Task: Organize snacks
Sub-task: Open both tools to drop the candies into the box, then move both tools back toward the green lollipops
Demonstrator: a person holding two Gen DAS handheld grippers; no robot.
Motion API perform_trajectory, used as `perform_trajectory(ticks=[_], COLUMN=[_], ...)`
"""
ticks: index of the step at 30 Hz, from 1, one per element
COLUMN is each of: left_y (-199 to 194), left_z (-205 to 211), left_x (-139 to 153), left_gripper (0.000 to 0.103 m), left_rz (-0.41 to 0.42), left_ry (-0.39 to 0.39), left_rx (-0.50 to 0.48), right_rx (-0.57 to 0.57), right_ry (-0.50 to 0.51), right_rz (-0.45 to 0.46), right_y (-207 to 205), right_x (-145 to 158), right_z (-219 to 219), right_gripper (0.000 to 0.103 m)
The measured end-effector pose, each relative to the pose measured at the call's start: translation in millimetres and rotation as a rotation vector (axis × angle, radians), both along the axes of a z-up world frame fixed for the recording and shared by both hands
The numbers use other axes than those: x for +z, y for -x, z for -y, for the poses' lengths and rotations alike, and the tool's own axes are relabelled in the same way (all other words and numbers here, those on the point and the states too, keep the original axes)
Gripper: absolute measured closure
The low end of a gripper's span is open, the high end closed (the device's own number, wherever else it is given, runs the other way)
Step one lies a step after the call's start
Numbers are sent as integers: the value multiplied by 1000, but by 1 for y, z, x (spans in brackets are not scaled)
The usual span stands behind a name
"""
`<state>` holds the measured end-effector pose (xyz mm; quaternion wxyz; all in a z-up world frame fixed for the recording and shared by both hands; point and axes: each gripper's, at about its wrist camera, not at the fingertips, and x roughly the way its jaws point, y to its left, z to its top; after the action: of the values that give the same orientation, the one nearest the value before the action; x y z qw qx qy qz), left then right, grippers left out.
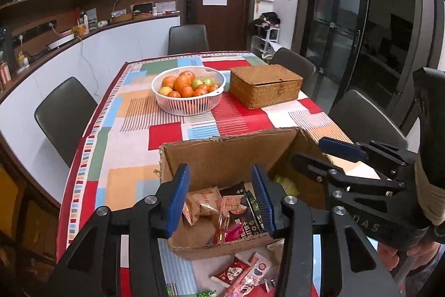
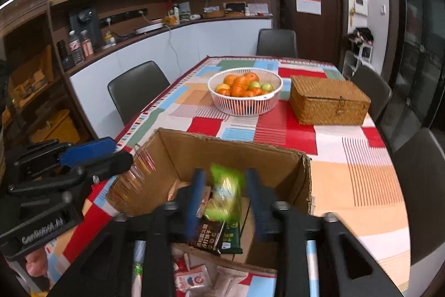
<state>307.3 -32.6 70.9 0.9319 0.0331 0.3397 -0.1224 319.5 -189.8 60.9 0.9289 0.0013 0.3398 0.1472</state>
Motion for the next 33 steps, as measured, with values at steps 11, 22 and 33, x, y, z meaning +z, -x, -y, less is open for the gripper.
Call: perform_trajectory(ticks=[11,22,33], left_y=[50,99,140], left_z=[-5,-37,-69], left_x=[-1,-3,-21], left_gripper=[57,57,54], left_rz=[101,158,167], left_ry=[-73,-109,-110], left_rx=[-9,19,48], right_rx=[-29,33,129], right_ry=[16,41,61], right_rz=[39,103,130], right_y=[29,74,114], right_x=[-3,-3,-14], right_z=[5,-26,-62], right_gripper=[54,54,54])
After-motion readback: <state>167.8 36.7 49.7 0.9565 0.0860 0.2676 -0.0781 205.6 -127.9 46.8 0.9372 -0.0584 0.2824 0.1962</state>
